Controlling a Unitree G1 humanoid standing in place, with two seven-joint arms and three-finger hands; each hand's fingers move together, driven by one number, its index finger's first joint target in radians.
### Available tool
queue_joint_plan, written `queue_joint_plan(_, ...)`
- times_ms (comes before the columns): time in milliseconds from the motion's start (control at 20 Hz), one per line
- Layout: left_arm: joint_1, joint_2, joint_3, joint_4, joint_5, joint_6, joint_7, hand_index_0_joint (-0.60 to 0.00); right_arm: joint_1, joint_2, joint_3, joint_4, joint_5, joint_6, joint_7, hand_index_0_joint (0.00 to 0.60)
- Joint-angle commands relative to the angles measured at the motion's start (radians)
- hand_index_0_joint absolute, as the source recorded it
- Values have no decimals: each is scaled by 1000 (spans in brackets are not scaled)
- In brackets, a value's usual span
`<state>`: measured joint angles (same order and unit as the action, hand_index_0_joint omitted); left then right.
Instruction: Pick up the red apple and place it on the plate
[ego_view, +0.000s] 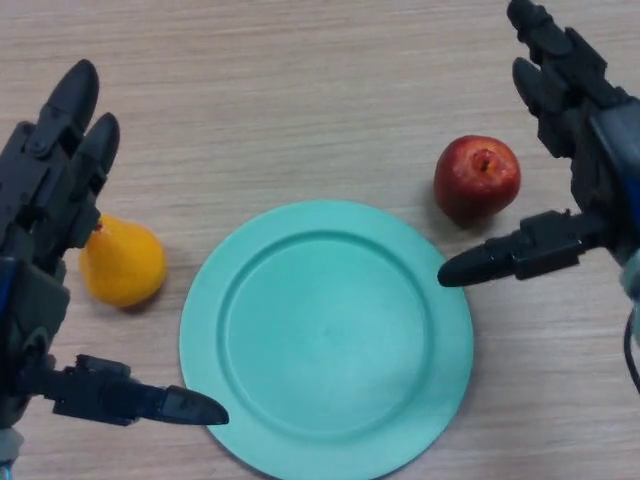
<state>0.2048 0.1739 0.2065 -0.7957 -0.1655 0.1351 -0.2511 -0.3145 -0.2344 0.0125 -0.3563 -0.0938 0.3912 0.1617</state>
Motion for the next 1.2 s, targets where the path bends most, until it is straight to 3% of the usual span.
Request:
queue_joint_plan(50, -11, 16, 33, -63, -16, -79, 12, 0, -105, -46, -56, 101, -49, -233, -61, 0)
queue_joint_plan(200, -5, 16, 51, -51, -40, -90, 13, 0, -193, -63, -57, 323, -96, -345, -102, 0)
queue_joint_plan(550, 5, 16, 103, -2, -62, -142, 18, 0, -364, -61, -20, 801, -258, -519, -179, 0)
queue_joint_plan(600, 4, 16, 105, 0, -62, -143, 17, 0, -367, -61, -19, 808, -261, -519, -180, 100)
queue_joint_plan(750, -7, 16, 137, 24, -63, -153, 14, 0, -386, -44, -16, 869, -278, -482, -175, 501)
queue_joint_plan(800, -10, 16, 146, 47, -56, -176, 17, 0, -395, -28, -18, 898, -268, -451, -167, 598)
queue_joint_plan(1050, -12, 16, 157, 82, -46, -216, 33, 0, -405, -6, -25, 872, -189, -371, -180, 600)
queue_joint_plan(1200, 3, 16, 142, 86, -28, -237, 49, 0, -376, -6, -17, 737, -161, -341, -178, 600)
